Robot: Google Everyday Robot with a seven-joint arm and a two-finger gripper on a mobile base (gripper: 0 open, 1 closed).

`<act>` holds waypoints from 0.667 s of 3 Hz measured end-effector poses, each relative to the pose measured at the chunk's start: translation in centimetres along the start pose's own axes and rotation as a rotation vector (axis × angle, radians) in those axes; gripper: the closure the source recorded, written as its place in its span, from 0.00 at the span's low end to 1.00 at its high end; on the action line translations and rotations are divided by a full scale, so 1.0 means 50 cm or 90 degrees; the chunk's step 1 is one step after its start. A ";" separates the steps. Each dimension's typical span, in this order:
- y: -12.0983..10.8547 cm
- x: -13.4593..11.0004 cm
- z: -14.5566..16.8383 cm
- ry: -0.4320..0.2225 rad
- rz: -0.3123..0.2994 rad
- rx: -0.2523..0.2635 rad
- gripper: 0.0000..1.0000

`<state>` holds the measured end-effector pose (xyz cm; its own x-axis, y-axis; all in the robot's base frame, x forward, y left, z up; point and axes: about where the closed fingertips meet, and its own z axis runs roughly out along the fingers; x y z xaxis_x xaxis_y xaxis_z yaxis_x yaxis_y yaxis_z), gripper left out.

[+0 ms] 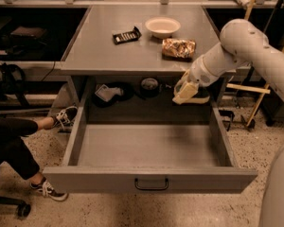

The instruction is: Pick sponge from top drawer and place on counter

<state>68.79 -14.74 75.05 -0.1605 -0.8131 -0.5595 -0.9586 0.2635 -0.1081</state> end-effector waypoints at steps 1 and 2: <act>0.001 0.000 0.000 0.000 0.000 0.000 1.00; 0.019 -0.001 -0.012 0.022 -0.002 0.009 1.00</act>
Offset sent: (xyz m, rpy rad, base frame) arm -0.0273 -0.0052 0.0175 -0.0963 -0.0215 -0.0309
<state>67.73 -14.77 75.47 -0.1654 -0.8314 -0.5305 -0.9556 0.2681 -0.1221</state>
